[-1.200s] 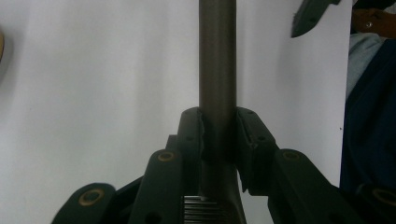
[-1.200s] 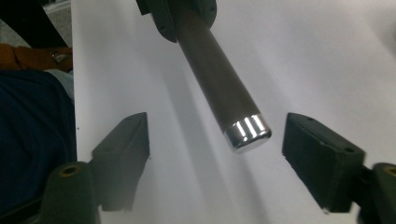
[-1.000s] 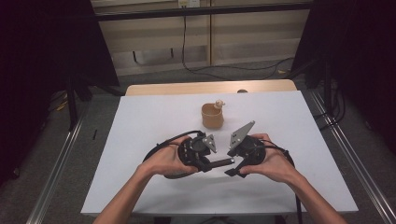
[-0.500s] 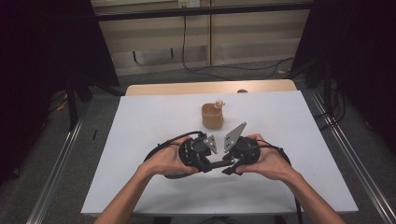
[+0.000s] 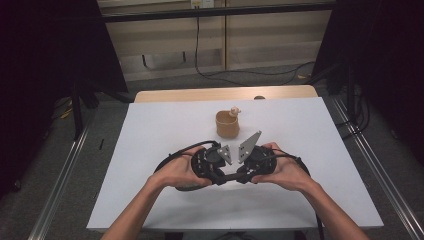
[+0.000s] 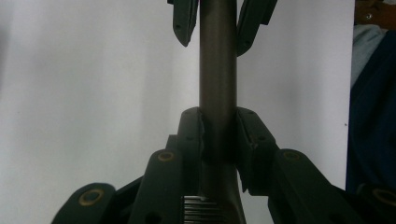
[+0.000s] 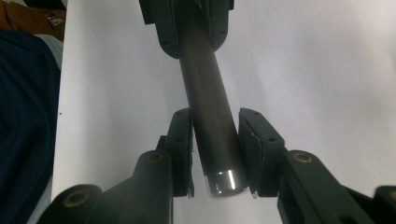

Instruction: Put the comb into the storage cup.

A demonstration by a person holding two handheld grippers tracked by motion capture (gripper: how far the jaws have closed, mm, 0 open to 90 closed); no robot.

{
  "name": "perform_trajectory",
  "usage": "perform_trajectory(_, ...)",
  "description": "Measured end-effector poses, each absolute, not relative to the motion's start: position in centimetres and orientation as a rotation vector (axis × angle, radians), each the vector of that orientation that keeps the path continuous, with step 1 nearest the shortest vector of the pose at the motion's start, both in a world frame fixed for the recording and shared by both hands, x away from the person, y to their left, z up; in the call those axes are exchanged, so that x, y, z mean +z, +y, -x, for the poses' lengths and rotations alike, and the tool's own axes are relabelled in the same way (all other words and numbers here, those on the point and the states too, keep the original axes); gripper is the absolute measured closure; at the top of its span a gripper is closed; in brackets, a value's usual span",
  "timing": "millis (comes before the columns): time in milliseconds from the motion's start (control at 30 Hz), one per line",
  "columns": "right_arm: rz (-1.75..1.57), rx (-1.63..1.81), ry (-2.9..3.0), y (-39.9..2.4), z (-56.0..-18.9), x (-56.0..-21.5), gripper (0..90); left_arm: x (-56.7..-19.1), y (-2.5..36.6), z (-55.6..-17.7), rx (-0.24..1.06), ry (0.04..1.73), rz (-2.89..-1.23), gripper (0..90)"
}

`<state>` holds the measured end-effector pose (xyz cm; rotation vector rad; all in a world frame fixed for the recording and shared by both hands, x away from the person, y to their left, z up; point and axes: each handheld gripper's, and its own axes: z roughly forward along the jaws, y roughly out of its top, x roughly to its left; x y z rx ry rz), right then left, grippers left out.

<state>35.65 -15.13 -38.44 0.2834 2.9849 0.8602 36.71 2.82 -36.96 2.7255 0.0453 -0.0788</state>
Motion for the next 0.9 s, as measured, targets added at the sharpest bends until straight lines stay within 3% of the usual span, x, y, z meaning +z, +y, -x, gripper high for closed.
perform_trajectory(900,-0.225,0.915,3.03,-15.23,-35.94,-38.79,72.8,-37.01,3.41,-37.45,-0.1,0.018,-2.678,69.6)
